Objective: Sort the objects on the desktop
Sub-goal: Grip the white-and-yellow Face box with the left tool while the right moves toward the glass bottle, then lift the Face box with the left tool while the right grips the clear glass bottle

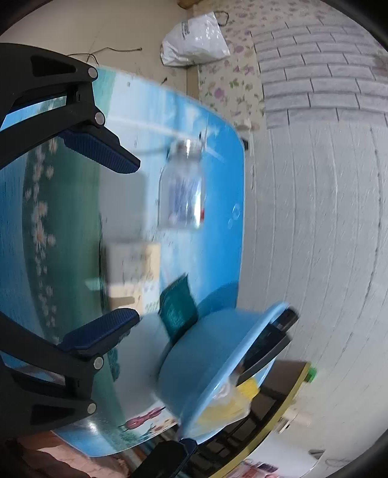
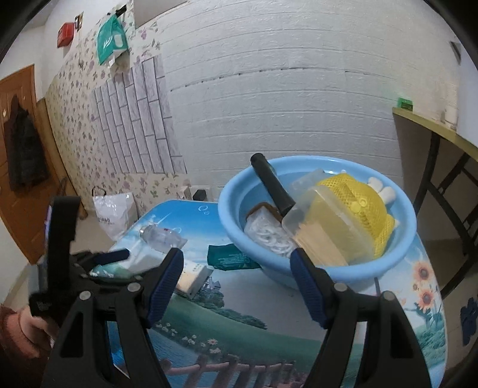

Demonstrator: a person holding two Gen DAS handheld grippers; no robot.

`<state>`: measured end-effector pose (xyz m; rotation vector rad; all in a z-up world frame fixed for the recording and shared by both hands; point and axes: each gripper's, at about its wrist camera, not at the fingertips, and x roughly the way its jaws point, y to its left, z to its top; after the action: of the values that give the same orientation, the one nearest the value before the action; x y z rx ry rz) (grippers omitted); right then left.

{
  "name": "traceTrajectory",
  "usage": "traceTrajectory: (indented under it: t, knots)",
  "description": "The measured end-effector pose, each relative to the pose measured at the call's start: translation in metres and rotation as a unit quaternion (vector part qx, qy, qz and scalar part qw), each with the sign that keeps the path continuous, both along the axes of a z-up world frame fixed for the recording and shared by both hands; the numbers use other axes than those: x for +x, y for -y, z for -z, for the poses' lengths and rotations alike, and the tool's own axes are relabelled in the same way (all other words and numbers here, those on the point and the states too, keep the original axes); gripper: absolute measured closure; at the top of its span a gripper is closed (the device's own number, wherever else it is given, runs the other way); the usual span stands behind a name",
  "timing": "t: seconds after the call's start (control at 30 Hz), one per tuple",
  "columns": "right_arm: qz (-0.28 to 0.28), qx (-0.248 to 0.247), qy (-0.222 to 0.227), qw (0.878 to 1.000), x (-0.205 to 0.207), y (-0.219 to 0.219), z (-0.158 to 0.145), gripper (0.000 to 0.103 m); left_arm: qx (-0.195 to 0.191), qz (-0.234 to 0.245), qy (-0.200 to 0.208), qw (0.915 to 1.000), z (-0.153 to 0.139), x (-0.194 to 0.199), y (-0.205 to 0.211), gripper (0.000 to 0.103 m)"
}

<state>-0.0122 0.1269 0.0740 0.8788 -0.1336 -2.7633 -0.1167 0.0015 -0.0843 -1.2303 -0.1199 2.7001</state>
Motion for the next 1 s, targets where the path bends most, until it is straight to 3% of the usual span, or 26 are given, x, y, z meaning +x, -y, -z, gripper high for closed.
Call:
traceTrajectory:
  t: [0.23,0.4,0.43,0.6,1.0]
  knots:
    - [-0.006,0.007,0.015,1.0,0.001,0.007,0.007,0.029,-0.02,0.025,0.021,0.9993,0.012,-0.007,-0.022,0.012]
    - [-0.009,0.012,0.026,1.0,-0.001,0.012,0.011,0.029,-0.017,0.046,0.031,0.9983,0.018,-0.009,-0.024,0.03]
    - [-0.009,0.013,0.028,0.999,-0.002,0.012,0.013,0.029,-0.018,0.045,0.028,0.9984,0.017,-0.008,-0.024,0.04]
    - [-0.008,0.014,0.05,0.999,-0.007,0.015,0.023,0.029,-0.016,0.044,0.025,0.9986,0.015,-0.005,-0.017,0.041]
    - [-0.003,0.015,0.109,0.994,-0.029,0.033,0.047,0.029,-0.015,-0.009,0.013,0.9998,0.011,0.006,0.032,0.041]
